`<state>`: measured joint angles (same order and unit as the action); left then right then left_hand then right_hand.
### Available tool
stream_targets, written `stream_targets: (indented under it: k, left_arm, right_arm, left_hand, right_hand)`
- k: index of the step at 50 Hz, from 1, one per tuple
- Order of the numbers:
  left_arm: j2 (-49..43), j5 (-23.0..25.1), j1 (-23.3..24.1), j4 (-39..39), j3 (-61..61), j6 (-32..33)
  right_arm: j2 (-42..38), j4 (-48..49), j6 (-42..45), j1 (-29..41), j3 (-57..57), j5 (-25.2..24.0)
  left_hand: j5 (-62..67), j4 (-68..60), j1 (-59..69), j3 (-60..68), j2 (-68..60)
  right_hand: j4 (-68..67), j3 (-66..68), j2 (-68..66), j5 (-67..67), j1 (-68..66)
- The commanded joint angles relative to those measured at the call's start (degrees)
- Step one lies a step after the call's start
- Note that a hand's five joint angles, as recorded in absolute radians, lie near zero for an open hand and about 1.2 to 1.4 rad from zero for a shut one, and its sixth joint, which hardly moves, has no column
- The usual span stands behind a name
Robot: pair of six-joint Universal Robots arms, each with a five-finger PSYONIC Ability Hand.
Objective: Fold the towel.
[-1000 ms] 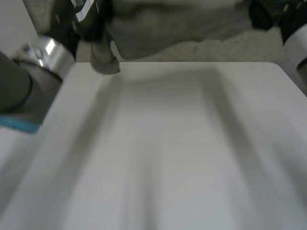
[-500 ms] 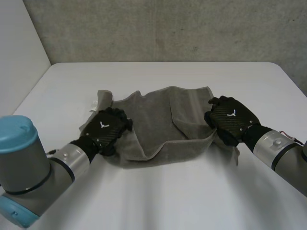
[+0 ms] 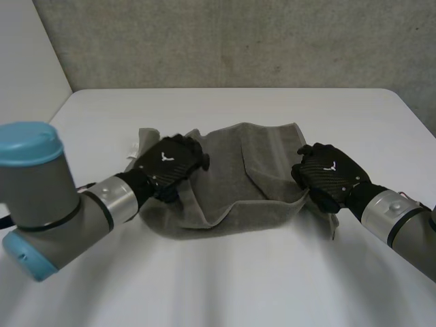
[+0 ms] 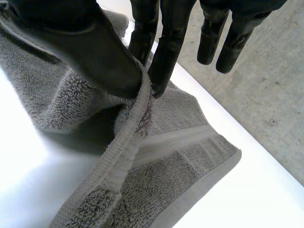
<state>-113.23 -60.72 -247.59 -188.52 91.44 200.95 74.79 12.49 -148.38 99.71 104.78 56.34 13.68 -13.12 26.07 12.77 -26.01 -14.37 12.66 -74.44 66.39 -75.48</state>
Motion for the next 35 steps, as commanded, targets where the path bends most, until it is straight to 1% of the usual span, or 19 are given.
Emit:
stream_targets:
  k: [1,2,3,5,10,14,16,17,19,20,22,23,24,30,32,35]
  left_arm:
    - [-8.7,2.6,0.1,13.1,-9.5,7.2]
    - [-10.1,3.0,0.1,15.3,-10.9,9.2]
    - [-10.1,3.0,0.1,15.3,-10.9,9.2]
    - [-11.9,3.1,0.2,18.2,-12.9,12.9]
    - [-13.9,2.7,0.2,19.6,-14.2,16.2]
    - [-14.4,2.7,0.2,20.0,-14.4,16.9]
    - [-14.3,2.7,0.2,20.2,-14.4,16.9]
    - [-14.3,2.7,0.2,20.2,-14.4,16.9]
    - [-13.9,2.7,0.2,20.3,-14.2,16.8]
    - [-13.9,2.7,0.2,20.3,-14.2,16.8]
    - [-13.7,2.7,0.2,20.6,-13.8,16.8]
    - [-13.7,2.7,0.2,20.6,-13.8,16.8]
    - [-13.7,2.7,0.2,20.9,-13.6,16.8]
    - [-13.3,2.6,0.2,23.3,-12.8,17.0]
    - [-12.9,2.4,0.1,23.9,-12.3,17.1]
    - [-10.4,2.5,-0.3,24.6,-10.7,17.2]
  right_arm:
    - [-0.1,0.1,0.1,-0.2,0.2,0.0]
    - [-0.1,0.1,0.1,-0.3,0.2,0.0]
    - [-0.1,0.1,0.1,-0.3,0.2,0.0]
    - [0.0,0.1,0.1,-0.4,0.2,0.0]
    - [-0.1,0.1,0.1,-0.4,0.3,0.0]
    - [-0.1,0.0,0.6,-0.6,0.3,0.0]
    - [-0.1,0.0,1.1,-0.7,0.4,0.0]
    - [-0.1,0.0,1.1,-0.7,0.4,0.0]
    - [-0.1,-0.1,1.6,-0.7,0.4,0.0]
    - [-0.1,-0.1,1.6,-0.7,0.4,0.0]
    - [-0.1,-1.1,1.8,-0.7,0.3,0.0]
    - [-0.1,-1.1,1.8,-0.7,0.2,0.0]
    - [0.0,-1.8,2.0,-0.7,0.2,0.0]
    - [0.3,-4.5,2.8,-1.4,-0.5,-0.4]
    - [0.4,-6.9,5.7,-2.0,-0.5,-0.5]
    - [0.4,-7.9,7.3,-2.1,-0.6,-0.5]
  left_hand:
    - [0.5,3.1,-1.9,-2.8,1.8]
    - [0.5,3.1,-1.9,-2.8,1.8]
    - [0.5,3.1,-1.9,-2.8,1.8]
    - [0.8,3.1,-1.6,-2.8,1.5]
    - [2.0,3.1,-0.4,-2.8,0.3]
    - [5.0,3.1,2.6,-2.8,-2.7]
    - [13.2,3.1,10.8,-2.8,-10.9]
    - [13.3,3.1,10.9,-2.8,-11.0]
    - [23.8,3.1,21.4,-2.8,-21.5]
    - [23.9,3.1,21.5,-2.8,-21.6]
    - [32.1,3.1,29.7,-2.8,-29.8]
    - [32.1,3.1,29.7,-2.8,-29.8]
    - [35.0,3.1,32.6,-2.8,-32.6]
    - [35.5,3.1,33.1,-2.8,-33.2]
    - [35.3,3.1,32.9,-2.8,-33.0]
    - [35.3,3.1,32.9,-2.8,-33.0]
  right_hand:
    - [4.4,-2.7,-5.6,3.6,-4.5]
    - [4.4,-2.7,-5.6,3.6,-4.5]
    - [4.4,-2.7,-5.6,3.6,-4.5]
    - [4.4,-2.7,-5.6,3.6,-4.5]
    - [4.4,-2.7,-5.6,3.6,-4.5]
    - [4.4,-2.7,-5.6,3.6,-4.5]
    - [4.4,-2.7,-5.6,3.6,-4.5]
    - [4.4,-2.7,-5.6,3.6,-4.5]
    - [4.4,-2.7,-5.6,3.6,-4.5]
    - [4.4,-2.7,-5.6,3.6,-4.5]
    - [4.4,-2.7,-5.6,3.6,-4.5]
    - [4.4,-2.7,-5.6,3.6,-4.5]
    - [4.4,-2.7,-5.6,3.6,-4.5]
    - [4.4,-2.7,-5.6,3.6,-4.5]
    - [4.4,-2.7,-5.6,3.6,-4.5]
    - [4.4,-2.7,-5.6,3.6,-4.5]
